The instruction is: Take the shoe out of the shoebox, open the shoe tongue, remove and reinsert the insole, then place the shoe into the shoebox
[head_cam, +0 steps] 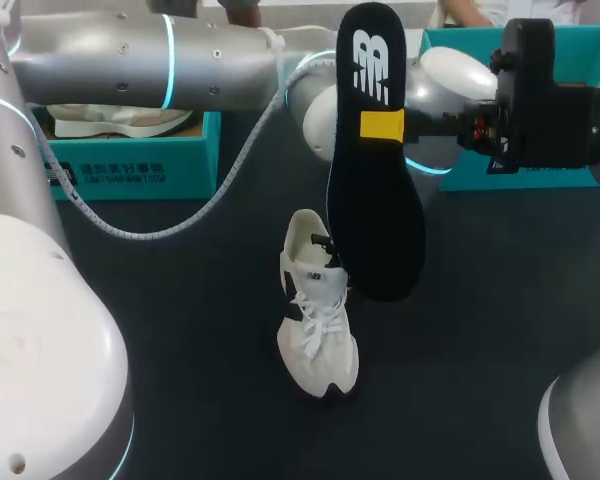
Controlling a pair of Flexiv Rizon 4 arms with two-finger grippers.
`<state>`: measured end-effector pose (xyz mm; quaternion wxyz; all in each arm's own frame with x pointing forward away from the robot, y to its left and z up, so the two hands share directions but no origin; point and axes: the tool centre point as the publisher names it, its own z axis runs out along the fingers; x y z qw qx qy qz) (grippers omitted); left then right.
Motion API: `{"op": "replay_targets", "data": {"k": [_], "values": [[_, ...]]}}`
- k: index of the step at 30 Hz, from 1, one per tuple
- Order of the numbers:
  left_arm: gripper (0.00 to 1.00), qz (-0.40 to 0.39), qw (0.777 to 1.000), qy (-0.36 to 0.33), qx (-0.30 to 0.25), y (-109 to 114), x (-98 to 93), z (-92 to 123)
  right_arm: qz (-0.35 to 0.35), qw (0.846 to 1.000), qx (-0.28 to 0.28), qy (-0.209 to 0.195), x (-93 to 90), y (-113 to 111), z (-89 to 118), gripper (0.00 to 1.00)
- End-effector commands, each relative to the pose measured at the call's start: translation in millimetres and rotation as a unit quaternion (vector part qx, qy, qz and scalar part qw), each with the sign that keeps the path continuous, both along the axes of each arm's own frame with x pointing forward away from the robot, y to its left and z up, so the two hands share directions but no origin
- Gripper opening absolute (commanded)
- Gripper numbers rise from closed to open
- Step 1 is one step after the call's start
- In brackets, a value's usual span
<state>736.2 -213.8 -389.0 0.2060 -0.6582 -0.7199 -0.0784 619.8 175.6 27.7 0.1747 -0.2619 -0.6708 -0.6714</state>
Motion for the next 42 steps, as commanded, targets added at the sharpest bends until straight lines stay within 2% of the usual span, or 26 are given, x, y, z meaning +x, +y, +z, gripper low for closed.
{"op": "replay_targets", "data": {"k": [1,8,12,15,20,25,31,35,38,42], "values": [[1.00,0.002,1.000,0.011,-0.012,0.2,3.8,5.1,0.000,1.000,-0.001,0.001,2.4,4.3,0.3,0.00],[1.00,0.018,0.998,-0.001,-0.056,0.6,11.6,33.5,0.000,1.000,-0.001,0.001,2.4,4.3,0.3,0.00],[1.00,0.037,0.994,-0.015,-0.102,-1.7,19.8,54.7,0.000,1.000,-0.001,0.001,2.4,4.3,0.3,0.00],[1.00,0.060,0.987,-0.013,-0.148,-6.3,33.8,72.7,0.000,1.000,-0.001,0.001,2.4,4.3,0.3,0.00],[1.00,0.084,0.967,-0.003,-0.242,-7.3,51.2,110.3,0.000,1.000,-0.001,0.001,2.4,4.3,0.3,0.00],[1.00,0.095,0.946,-0.007,-0.311,-5.6,66.0,141.0,0.000,1.000,-0.001,0.001,2.4,4.3,0.3,0.00],[1.00,0.075,0.918,-0.026,-0.387,-5.3,70.2,178.1,0.000,1.000,-0.001,0.001,2.4,4.3,0.3,0.00],[1.00,0.062,0.906,-0.047,-0.416,-0.2,73.0,198.6,-0.033,0.997,-0.013,0.064,12.5,-12.4,-10.3,0.00],[1.00,0.056,0.899,-0.056,-0.431,7.4,75.9,209.1,-0.012,0.994,-0.031,0.101,27.3,-21.7,-10.4,0.00],[1.00,0.060,0.882,-0.085,-0.461,23.7,72.8,224.7,-0.002,0.994,-0.023,0.106,51.6,-36.1,-1.6,0.00]]}}
